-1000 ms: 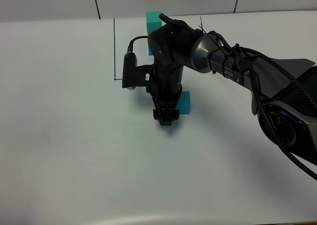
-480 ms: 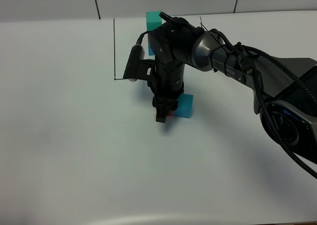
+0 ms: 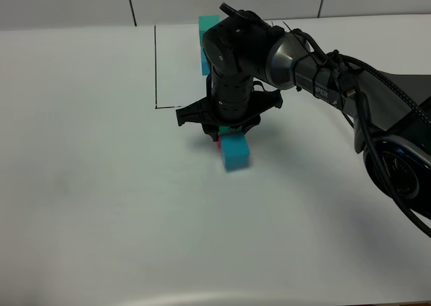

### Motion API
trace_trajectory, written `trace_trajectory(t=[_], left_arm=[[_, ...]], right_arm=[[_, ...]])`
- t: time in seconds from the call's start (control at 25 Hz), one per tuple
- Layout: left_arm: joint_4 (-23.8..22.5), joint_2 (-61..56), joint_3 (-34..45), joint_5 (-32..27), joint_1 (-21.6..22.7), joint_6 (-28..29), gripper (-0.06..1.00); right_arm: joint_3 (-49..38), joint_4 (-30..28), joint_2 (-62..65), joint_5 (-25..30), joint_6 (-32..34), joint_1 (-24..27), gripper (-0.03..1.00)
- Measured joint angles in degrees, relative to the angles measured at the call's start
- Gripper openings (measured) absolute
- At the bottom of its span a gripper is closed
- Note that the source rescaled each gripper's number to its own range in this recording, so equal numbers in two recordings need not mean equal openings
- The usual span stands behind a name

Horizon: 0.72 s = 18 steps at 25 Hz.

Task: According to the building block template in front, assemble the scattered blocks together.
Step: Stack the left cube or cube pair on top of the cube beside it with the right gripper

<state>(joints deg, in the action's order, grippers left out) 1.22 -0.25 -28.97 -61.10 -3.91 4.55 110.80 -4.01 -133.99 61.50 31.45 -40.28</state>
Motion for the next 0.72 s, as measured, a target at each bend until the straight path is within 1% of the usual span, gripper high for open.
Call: trace_trajectory(t=[0.16, 0.24, 0.4, 0.72], left_arm=[[0.0, 0.0, 0.0, 0.0, 0.0, 0.0, 0.7], [0.0, 0.0, 0.0, 0.0, 0.0, 0.0, 0.7], [0.0, 0.0, 0.0, 0.0, 0.0, 0.0, 0.7], [0.0, 0.0, 0.0, 0.0, 0.0, 0.0, 0.7]], right_arm=[[0.0, -0.79, 0.0, 0.65, 8.77, 0.0, 0.02], [0.0, -1.15, 0.0, 0.76, 11.5, 0.0, 0.02], [0.0, -2.26, 0.0, 0.87, 12.95, -0.05, 0.02], [0.0, -1.84, 0.0, 0.87, 13.08, -0.05, 0.02]])
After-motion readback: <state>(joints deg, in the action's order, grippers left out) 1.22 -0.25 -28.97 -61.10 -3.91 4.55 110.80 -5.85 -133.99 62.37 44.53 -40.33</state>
